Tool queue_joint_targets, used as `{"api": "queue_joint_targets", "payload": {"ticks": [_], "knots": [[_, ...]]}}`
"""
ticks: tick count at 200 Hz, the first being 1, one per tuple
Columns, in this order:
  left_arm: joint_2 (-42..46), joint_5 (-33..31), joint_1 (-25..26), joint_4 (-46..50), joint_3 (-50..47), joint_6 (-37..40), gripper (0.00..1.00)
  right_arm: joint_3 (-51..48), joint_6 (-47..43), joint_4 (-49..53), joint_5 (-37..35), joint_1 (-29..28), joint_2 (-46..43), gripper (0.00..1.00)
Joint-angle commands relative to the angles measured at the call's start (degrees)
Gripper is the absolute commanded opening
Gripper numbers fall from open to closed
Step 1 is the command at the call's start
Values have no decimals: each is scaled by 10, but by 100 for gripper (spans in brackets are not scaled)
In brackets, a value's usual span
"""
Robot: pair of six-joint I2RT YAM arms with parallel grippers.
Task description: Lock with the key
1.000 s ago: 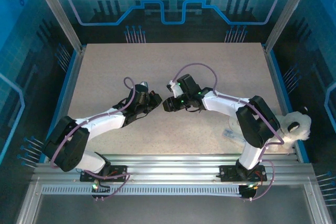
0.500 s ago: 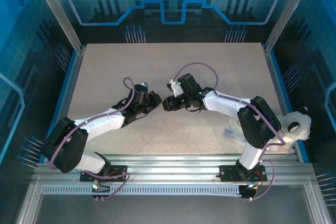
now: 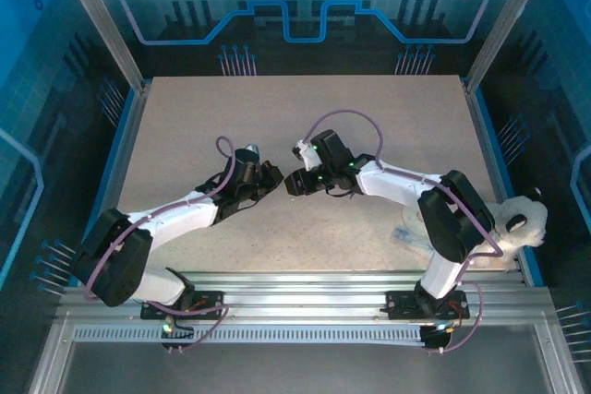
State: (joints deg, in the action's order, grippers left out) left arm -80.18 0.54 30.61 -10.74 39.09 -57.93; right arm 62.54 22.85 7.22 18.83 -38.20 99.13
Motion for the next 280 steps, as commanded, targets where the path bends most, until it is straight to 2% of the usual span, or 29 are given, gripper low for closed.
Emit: {"api": "queue_joint_targets", "payload": {"ticks": [1,69,130,177,225,280], "knots": [[17,10,3,5,-2,13,0,3,-11,2,-6,-10,-4,36],[18,12,3,9,1,14,0,4,-5,-6,-4,-14,5,31],[20,13,3,13,8,14,0,8,-5,-5,0,-18,16,31],[25,10,3,15,6,16,0,6,-2,-7,-4,-17,14,25],[42,11,3,7,-6,13,0,4,6,-13,18,-10,16,21],[99,12,3,-26,-42,36,0,-24,25,-60,75,10,-7,17]]}}
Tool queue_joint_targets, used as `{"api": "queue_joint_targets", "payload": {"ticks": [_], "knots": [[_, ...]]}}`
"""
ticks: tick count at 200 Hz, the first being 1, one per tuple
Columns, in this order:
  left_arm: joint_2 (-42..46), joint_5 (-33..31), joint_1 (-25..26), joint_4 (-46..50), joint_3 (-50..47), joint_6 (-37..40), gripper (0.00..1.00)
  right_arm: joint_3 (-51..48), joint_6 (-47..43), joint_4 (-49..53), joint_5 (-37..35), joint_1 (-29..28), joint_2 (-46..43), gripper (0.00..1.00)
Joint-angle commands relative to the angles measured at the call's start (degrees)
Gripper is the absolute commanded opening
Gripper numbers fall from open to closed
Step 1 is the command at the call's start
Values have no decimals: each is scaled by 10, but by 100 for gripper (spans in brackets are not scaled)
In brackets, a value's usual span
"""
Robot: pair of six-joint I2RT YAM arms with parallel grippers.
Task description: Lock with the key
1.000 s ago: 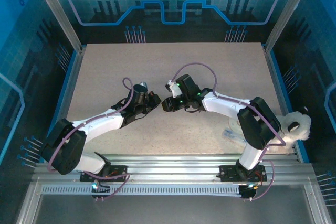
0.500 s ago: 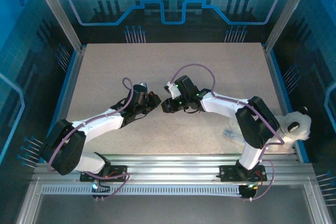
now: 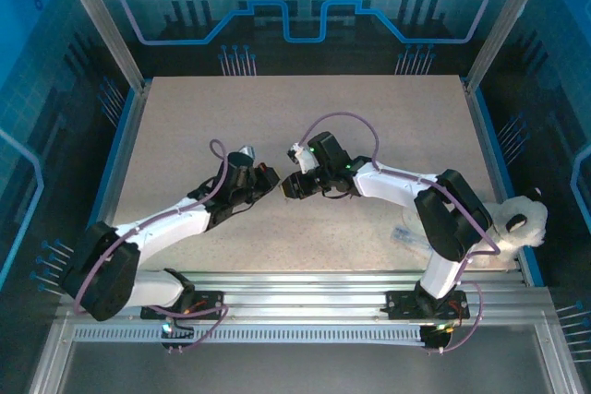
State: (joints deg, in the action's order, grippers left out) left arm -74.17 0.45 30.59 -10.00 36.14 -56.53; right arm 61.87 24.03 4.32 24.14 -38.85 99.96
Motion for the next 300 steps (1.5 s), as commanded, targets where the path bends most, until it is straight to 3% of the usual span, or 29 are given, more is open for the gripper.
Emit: {"api": "queue_joint_targets", "payload": {"ticks": [1,44,200,300], "knots": [[40,13,3,-34,-13,23,0,-18,14,-32,23,17,-16,17],[83,17,3,-60,-44,42,0,-50,27,-99,91,26,-32,16],[255,19,-24,-62,-140,103,0,-52,46,-185,273,22,-28,11],[333,41,-33,-84,-185,108,0,-60,94,-276,348,17,-14,9]]}}
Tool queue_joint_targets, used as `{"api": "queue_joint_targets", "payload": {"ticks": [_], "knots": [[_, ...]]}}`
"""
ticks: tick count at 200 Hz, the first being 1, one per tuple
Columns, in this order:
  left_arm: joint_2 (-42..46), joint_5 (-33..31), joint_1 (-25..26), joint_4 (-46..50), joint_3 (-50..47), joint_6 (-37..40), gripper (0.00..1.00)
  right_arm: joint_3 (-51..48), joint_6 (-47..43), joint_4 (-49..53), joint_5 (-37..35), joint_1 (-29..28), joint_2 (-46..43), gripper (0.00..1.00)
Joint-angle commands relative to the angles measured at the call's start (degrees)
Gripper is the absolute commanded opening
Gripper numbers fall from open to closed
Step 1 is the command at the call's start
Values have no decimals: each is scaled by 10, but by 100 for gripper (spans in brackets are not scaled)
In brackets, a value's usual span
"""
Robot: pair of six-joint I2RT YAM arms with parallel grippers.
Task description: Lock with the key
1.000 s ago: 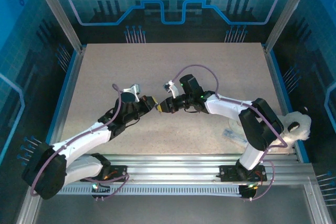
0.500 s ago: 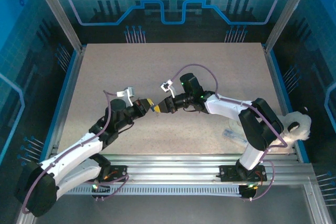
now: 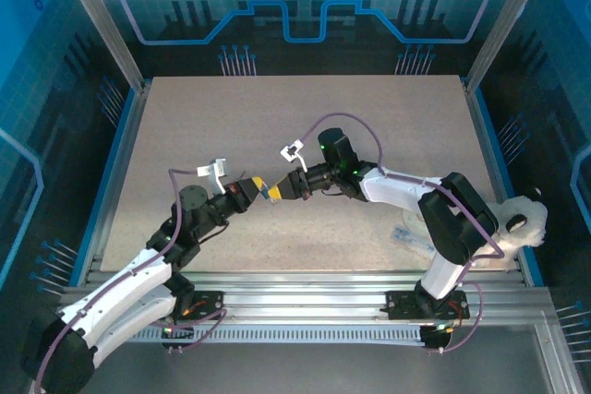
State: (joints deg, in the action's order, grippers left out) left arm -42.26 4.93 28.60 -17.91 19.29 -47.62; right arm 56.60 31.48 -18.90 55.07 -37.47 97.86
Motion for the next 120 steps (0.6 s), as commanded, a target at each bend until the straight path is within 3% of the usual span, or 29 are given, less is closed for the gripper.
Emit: {"api": "queue_joint_targets", "payload": {"ticks": [1,38,120], "knots": [[14,-3,-13,-5,-16,18,0,-8,20,-46,39,3,7,9],[33,7,-14,-8,-30,18,0,-13,75,-112,70,5,22,7],[75,18,-14,-2,-52,19,0,-36,322,-432,122,25,89,0]]}}
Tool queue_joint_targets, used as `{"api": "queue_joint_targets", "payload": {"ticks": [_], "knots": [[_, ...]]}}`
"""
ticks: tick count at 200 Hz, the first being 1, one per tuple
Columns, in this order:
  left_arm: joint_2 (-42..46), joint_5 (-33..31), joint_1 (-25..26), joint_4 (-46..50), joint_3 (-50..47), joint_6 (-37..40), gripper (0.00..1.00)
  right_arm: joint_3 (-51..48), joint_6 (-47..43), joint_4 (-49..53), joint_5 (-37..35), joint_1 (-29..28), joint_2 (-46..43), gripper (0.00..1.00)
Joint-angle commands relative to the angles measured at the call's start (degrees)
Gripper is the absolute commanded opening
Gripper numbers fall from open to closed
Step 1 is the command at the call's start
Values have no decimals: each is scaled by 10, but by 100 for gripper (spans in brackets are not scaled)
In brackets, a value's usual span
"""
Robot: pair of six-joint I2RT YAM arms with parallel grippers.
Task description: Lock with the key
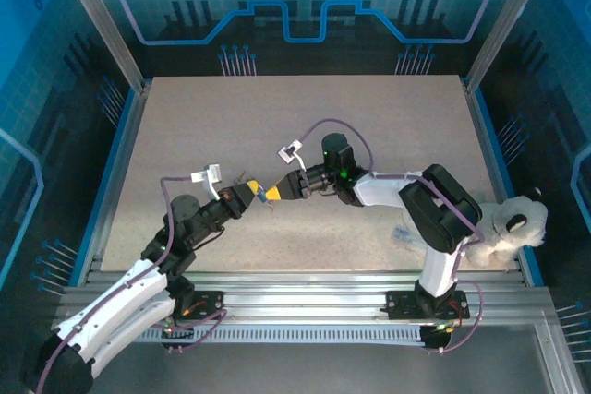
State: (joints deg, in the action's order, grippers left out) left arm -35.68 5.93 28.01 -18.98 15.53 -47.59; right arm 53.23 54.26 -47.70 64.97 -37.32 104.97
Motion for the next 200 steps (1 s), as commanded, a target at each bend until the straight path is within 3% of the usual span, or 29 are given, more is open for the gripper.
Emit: {"api": "queue_joint_targets", "payload": {"ticks": [1,83,142,200], "knots": [[9,9,-8,9,-15,19,0,-2,97,-146,23,23,19,0],[9,19,-8,-7,-28,11,0,2,66,-90,10,24,16,0],[3,27,-8,-42,-48,-3,0,6,207,-272,18,28,58,0],[-34,45,-8,-104,-66,-23,0,5,213,-276,13,30,56,0]]}}
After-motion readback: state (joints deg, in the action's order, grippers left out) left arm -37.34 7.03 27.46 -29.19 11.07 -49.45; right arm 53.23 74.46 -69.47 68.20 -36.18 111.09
